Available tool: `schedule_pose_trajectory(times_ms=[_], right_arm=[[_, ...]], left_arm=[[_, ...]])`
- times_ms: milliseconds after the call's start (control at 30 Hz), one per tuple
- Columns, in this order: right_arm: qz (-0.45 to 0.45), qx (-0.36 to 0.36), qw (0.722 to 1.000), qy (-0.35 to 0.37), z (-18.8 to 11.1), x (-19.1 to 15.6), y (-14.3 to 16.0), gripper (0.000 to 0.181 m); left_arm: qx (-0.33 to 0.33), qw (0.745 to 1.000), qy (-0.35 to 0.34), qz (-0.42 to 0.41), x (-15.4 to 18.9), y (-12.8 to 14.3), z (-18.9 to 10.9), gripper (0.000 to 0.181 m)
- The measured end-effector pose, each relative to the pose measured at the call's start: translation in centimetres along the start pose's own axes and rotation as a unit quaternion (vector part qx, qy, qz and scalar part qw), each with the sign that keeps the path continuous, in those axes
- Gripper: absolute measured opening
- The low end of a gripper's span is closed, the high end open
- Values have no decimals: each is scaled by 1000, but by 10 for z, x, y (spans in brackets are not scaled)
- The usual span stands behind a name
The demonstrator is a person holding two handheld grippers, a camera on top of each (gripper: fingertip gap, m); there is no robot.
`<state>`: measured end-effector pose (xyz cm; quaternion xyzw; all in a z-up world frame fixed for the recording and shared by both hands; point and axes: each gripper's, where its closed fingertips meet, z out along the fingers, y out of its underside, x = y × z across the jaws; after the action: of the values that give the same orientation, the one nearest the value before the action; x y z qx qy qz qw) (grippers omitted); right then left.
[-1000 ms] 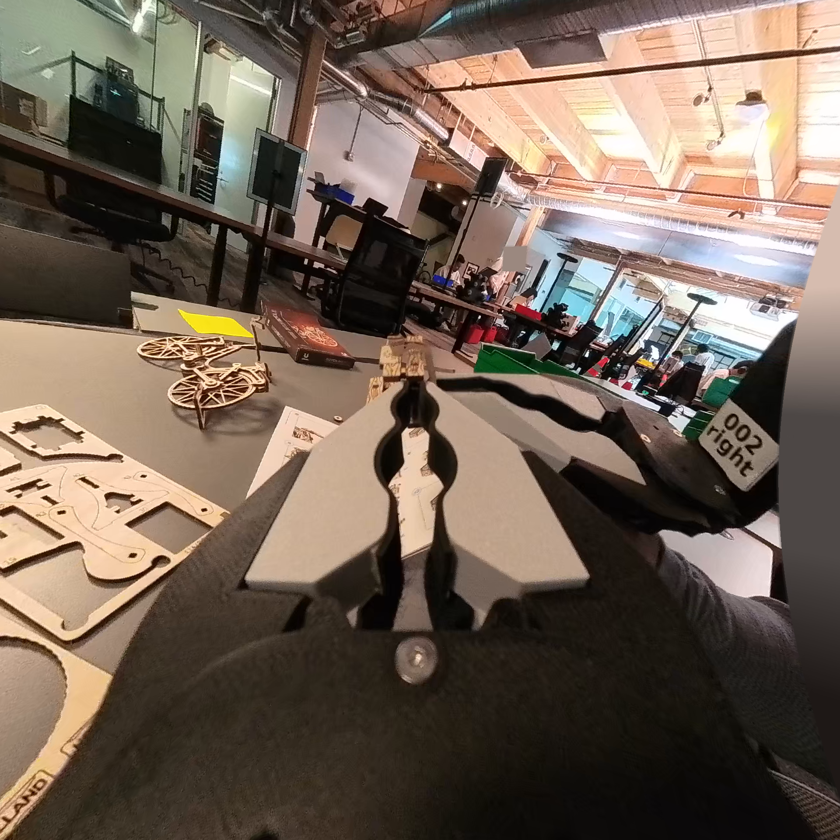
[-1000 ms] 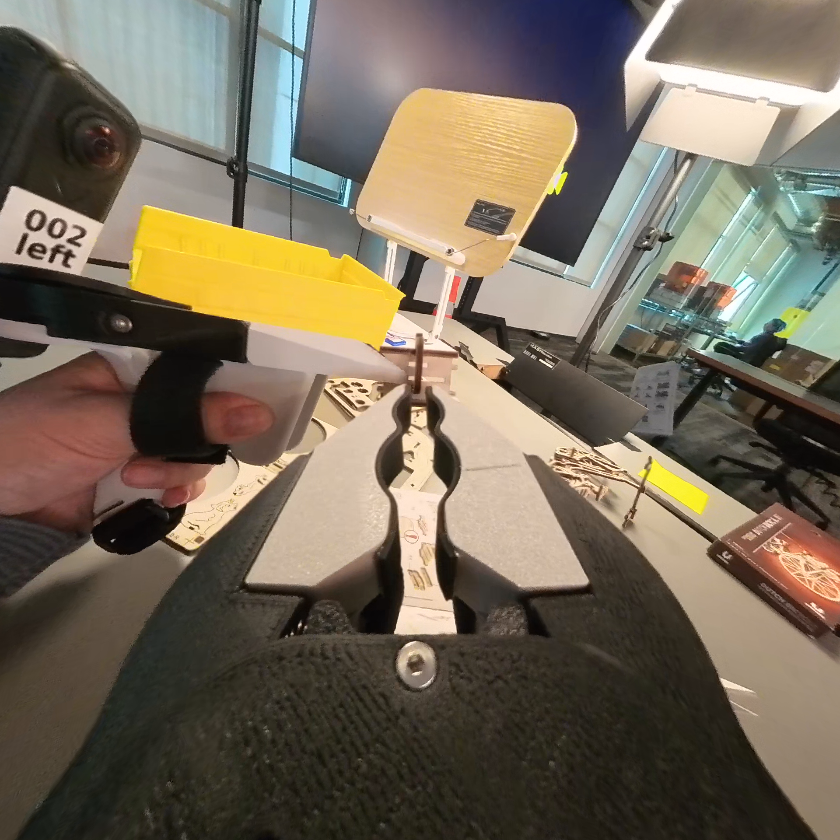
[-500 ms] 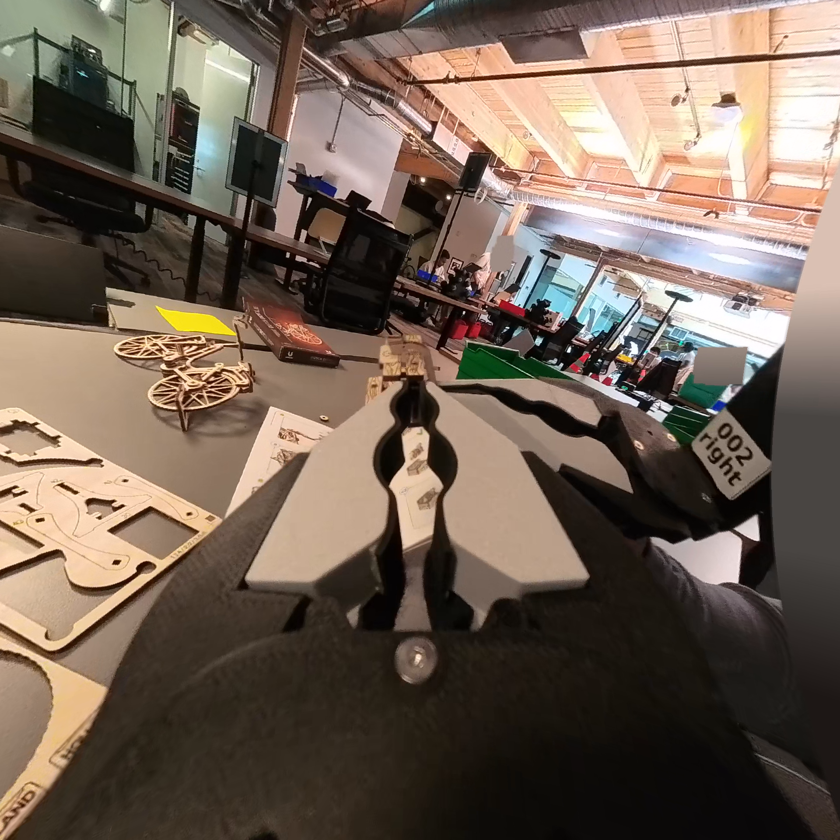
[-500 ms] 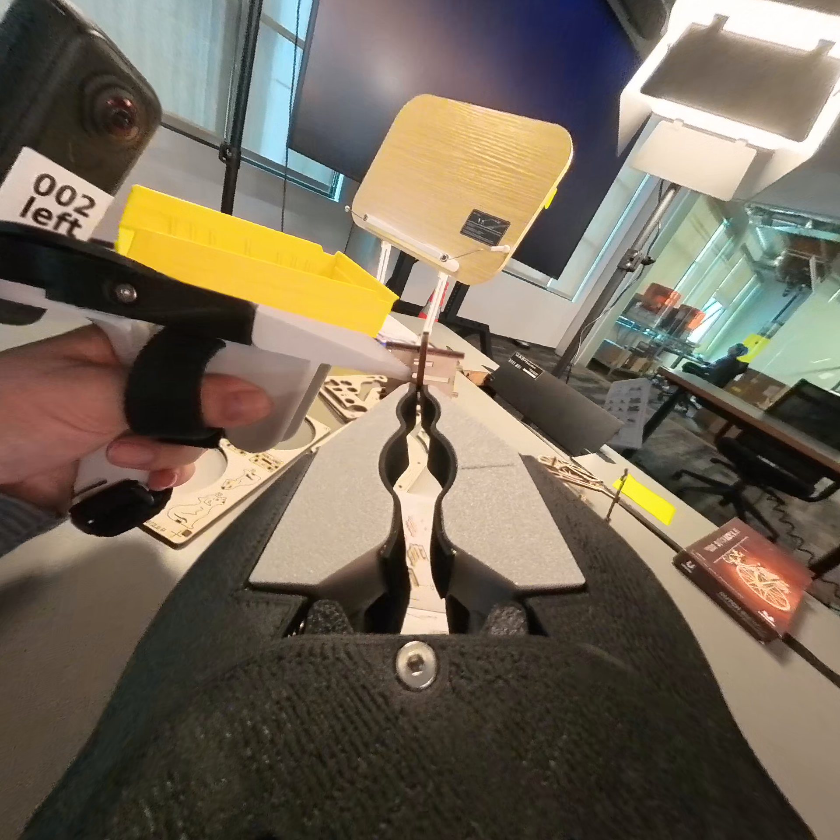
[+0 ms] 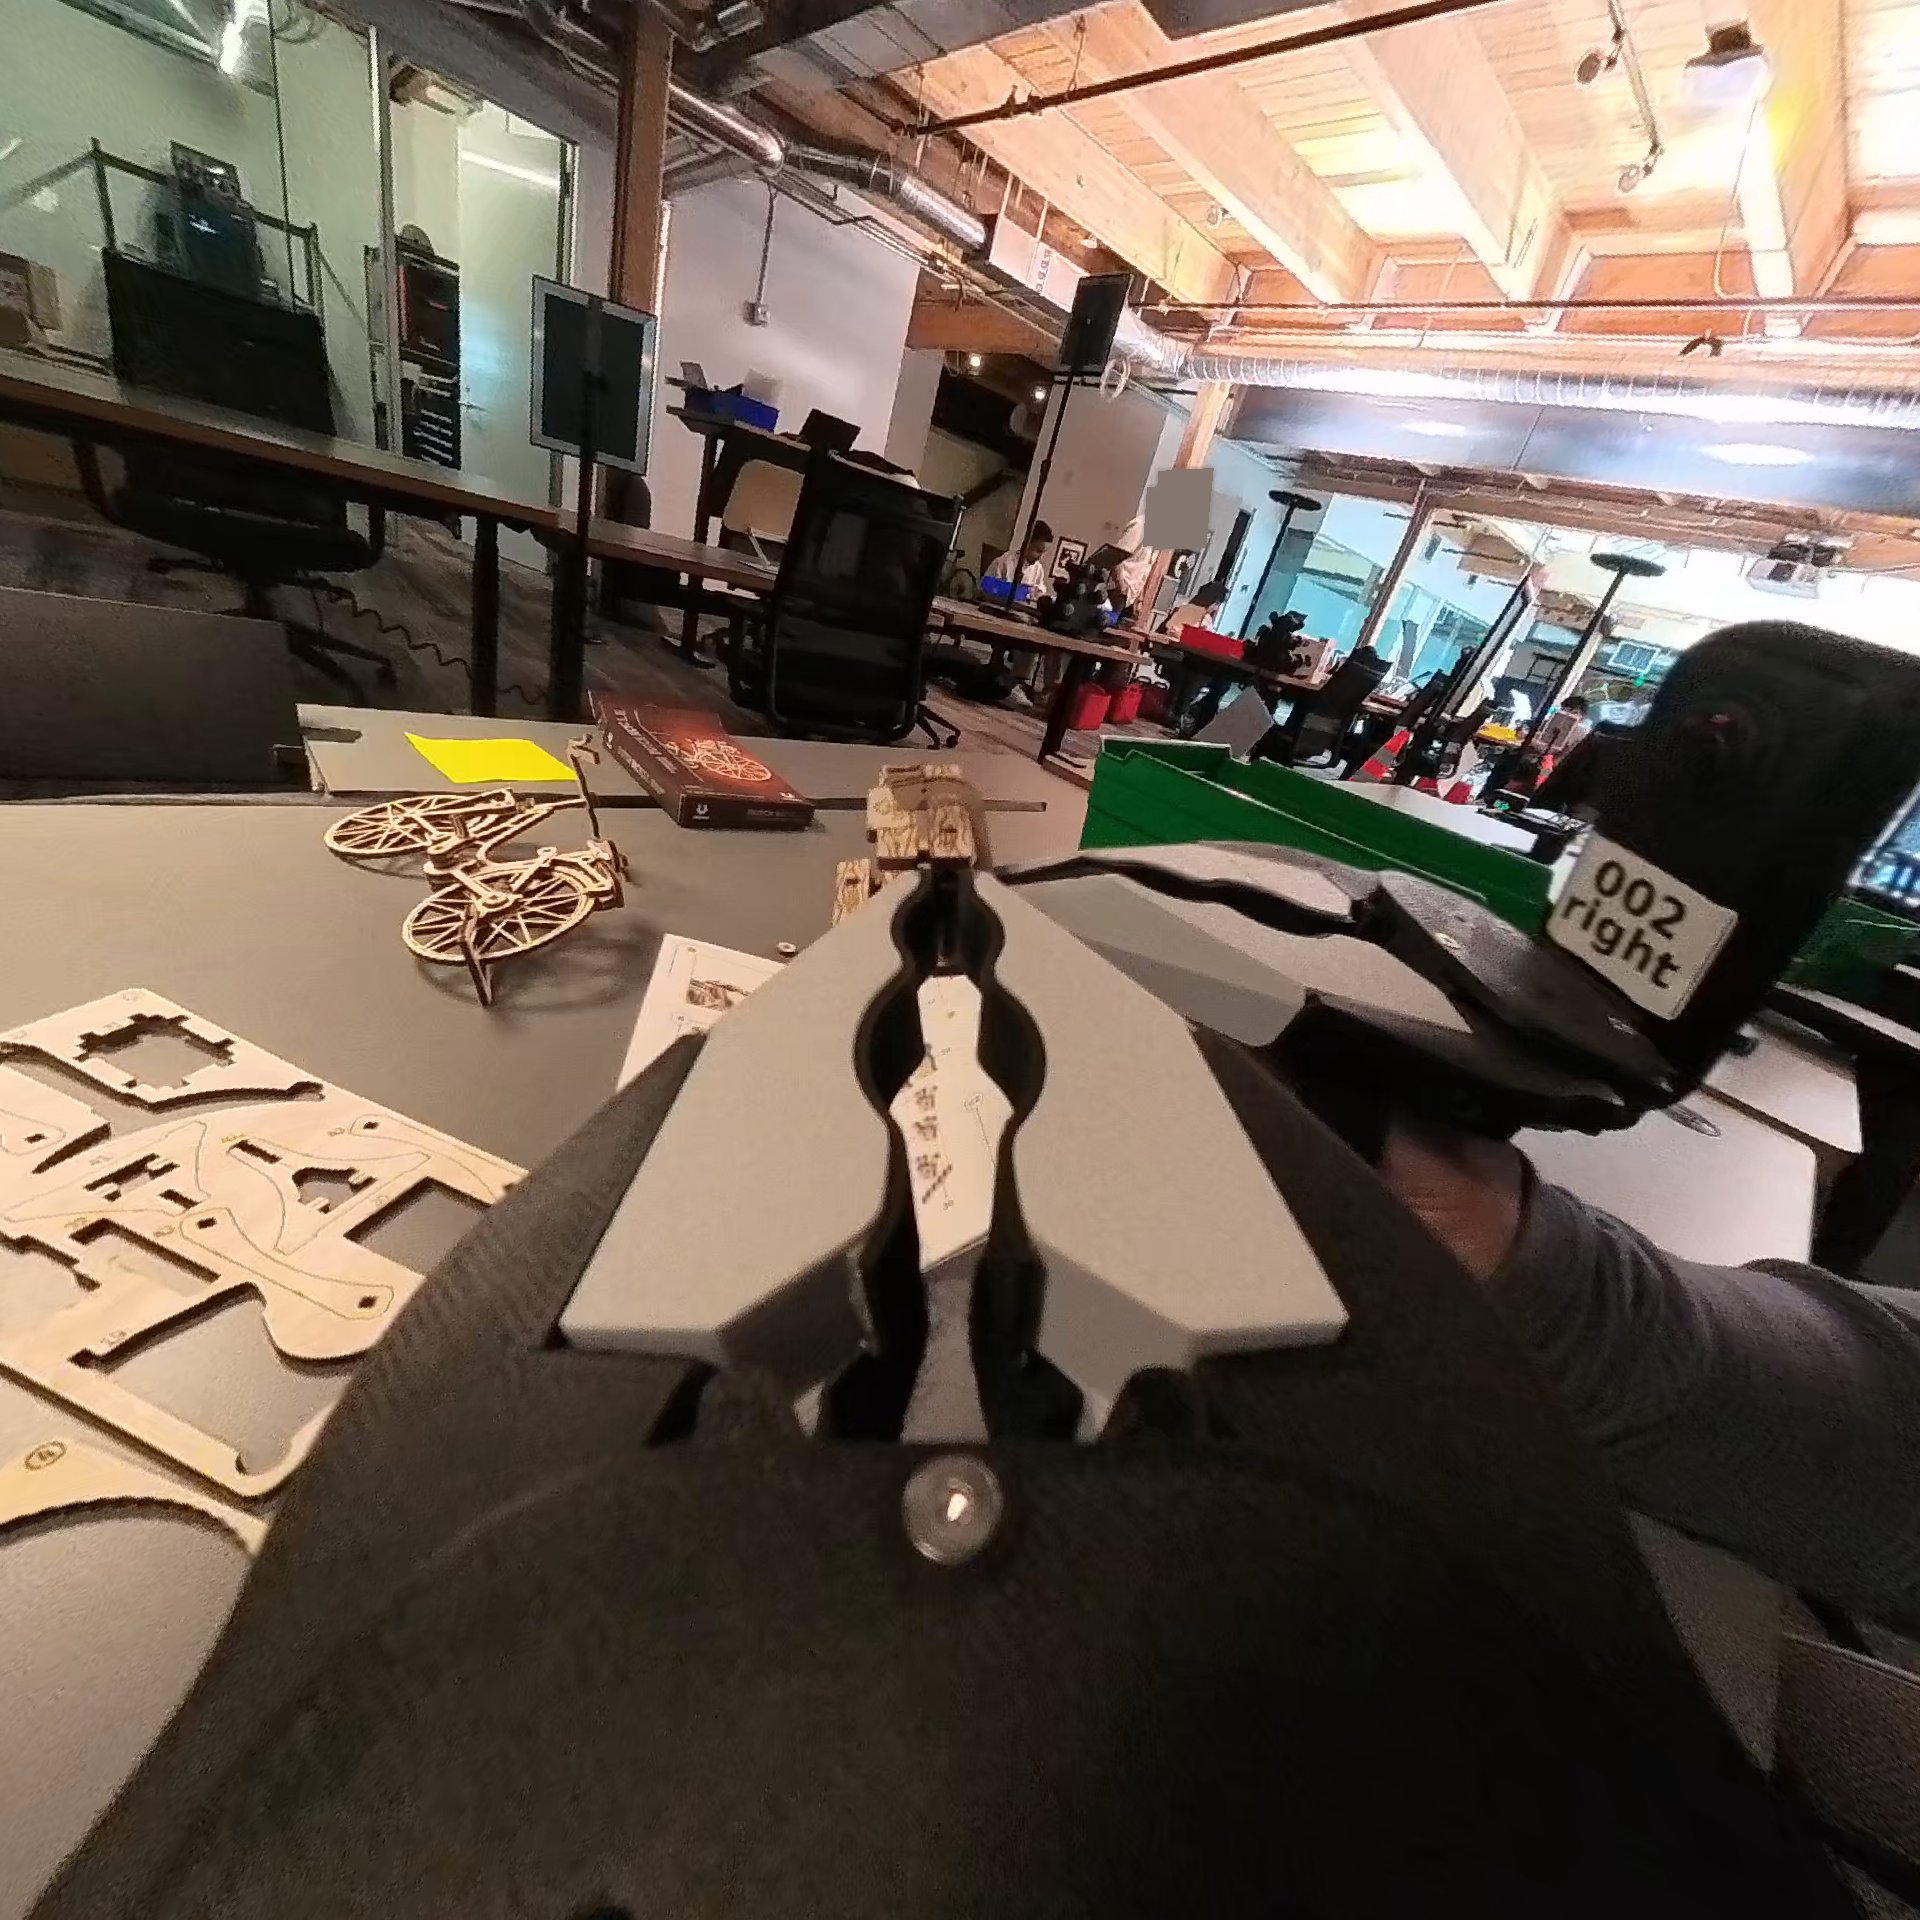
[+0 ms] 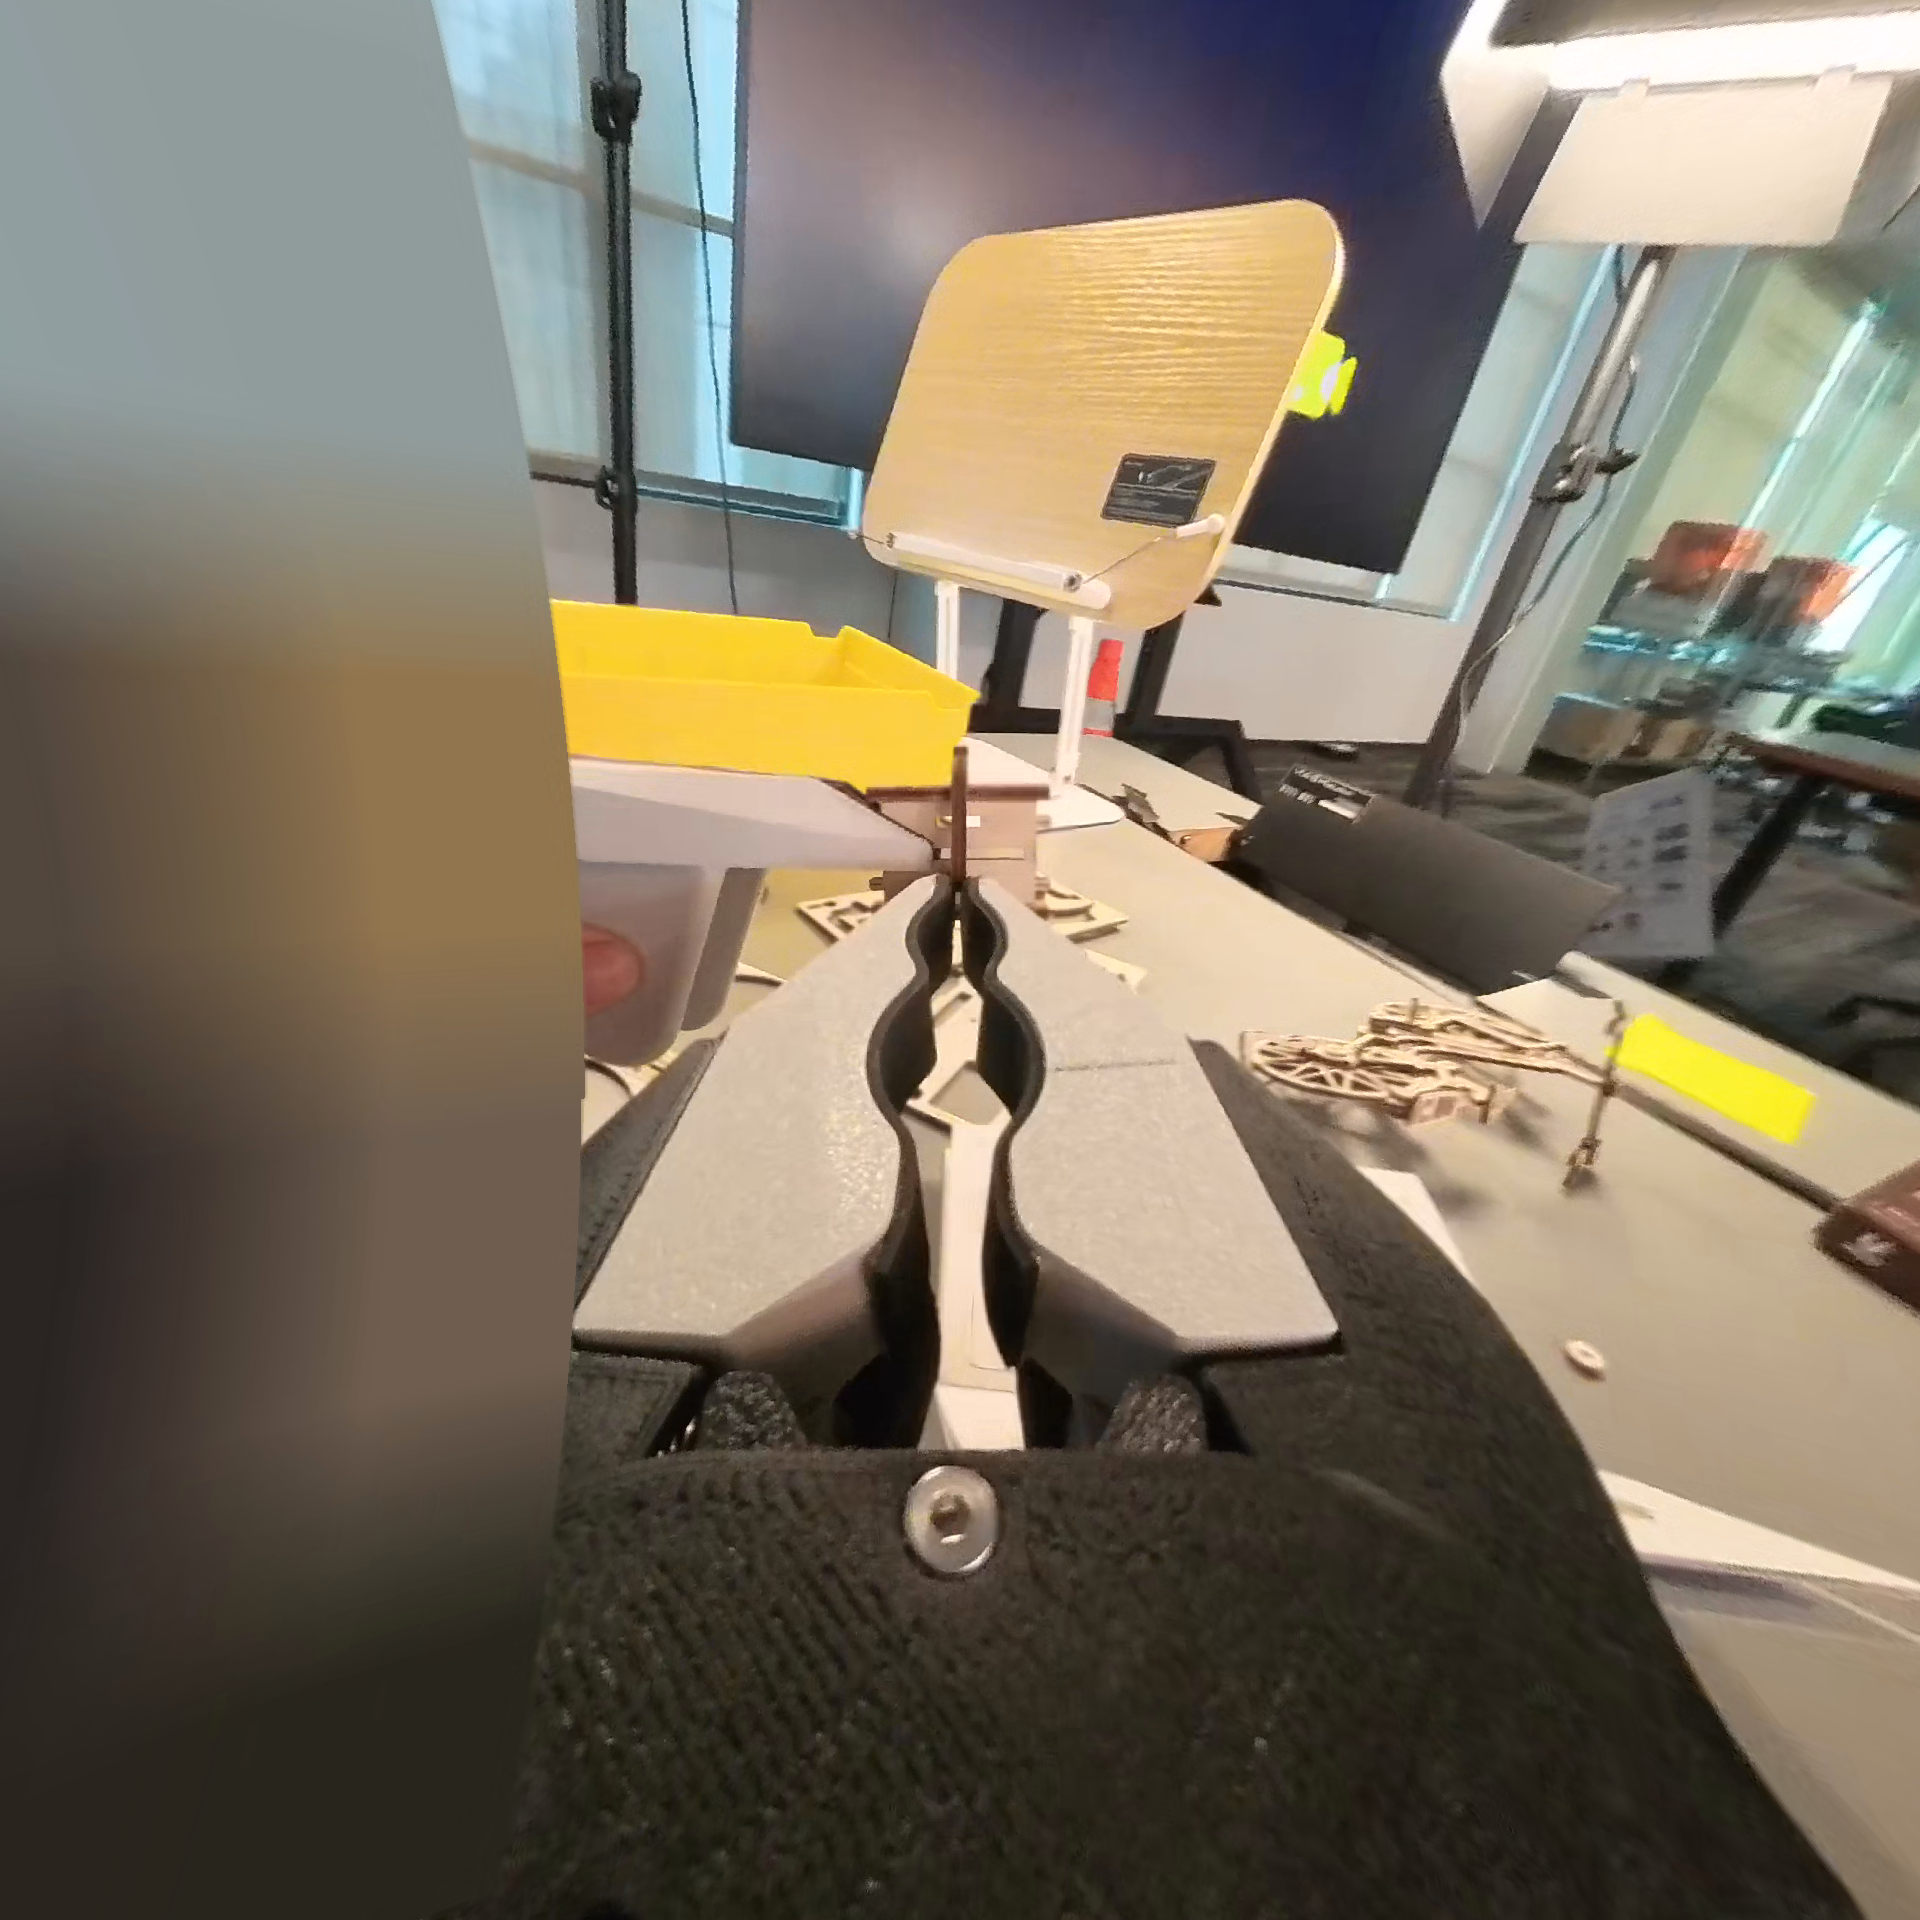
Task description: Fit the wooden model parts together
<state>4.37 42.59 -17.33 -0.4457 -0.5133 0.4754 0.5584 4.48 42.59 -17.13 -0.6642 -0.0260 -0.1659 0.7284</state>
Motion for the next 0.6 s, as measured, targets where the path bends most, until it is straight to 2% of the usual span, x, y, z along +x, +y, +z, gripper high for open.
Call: schedule_pose_trajectory(times_ms=[167, 300, 467, 600], right_arm=[[-169, -29, 984, 52, 1, -2, 2, 0], [-113, -29, 993, 35, 3, -1, 7, 0], [-144, -29, 988, 47, 4, -1, 9, 0], [-83, -22, 996, 24, 5, 1, 14, 0]], left_arm=[[25, 1000, 7, -13, -1, 2, -1, 1], [19, 999, 10, -24, -5, 6, -1, 1], [28, 999, 15, -42, -6, 7, -1, 1], [23, 997, 22, -74, -9, 12, 1, 1]])
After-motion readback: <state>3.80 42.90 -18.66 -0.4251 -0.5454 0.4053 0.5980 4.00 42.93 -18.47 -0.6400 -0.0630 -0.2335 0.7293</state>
